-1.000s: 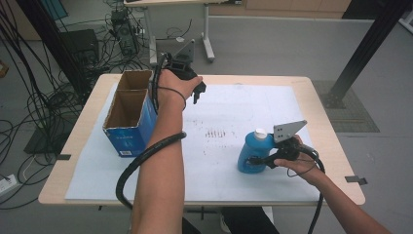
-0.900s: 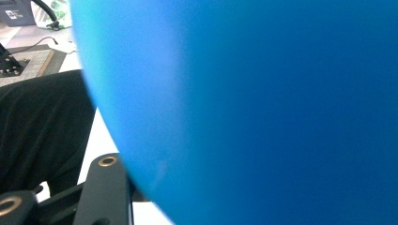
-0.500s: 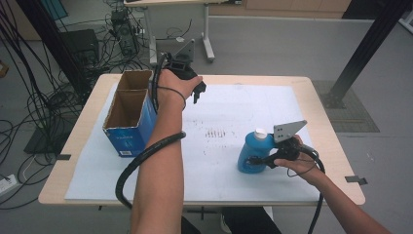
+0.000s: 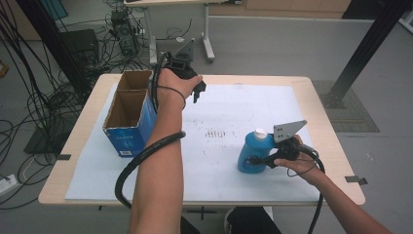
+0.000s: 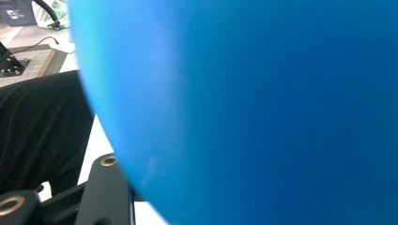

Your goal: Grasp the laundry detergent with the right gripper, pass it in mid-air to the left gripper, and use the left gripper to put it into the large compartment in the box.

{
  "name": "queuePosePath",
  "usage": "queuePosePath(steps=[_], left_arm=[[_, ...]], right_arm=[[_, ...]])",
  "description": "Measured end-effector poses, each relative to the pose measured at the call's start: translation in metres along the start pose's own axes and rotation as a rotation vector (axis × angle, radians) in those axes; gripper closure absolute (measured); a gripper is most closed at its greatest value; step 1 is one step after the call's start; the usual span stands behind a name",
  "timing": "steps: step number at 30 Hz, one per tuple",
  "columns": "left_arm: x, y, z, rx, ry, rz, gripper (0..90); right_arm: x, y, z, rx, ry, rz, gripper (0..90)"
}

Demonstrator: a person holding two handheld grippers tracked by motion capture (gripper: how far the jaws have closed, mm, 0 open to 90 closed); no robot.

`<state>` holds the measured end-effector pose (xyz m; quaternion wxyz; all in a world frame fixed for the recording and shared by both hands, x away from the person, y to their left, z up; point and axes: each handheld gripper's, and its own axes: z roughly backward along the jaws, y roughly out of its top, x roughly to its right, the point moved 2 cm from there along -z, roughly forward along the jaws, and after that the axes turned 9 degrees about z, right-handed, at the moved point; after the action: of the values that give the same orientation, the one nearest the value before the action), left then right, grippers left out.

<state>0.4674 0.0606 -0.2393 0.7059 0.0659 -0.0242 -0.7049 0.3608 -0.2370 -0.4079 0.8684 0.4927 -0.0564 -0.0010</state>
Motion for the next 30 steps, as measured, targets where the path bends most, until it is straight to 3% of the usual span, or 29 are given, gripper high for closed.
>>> queuePosePath(steps=[18,30], left_arm=[[0.0059,-0.0005,-0.0001,0.000,0.003,-0.019,6.9],[0.0006,-0.0012,0.0042,0.003,0.001,-0.023,6.9]], right_arm=[[0.0001,0.0002,0.0002,-0.002,0.001,-0.001,42.0],[-0.0008,0.0005,0.0007,-0.008,-0.007,-0.007,42.3]])
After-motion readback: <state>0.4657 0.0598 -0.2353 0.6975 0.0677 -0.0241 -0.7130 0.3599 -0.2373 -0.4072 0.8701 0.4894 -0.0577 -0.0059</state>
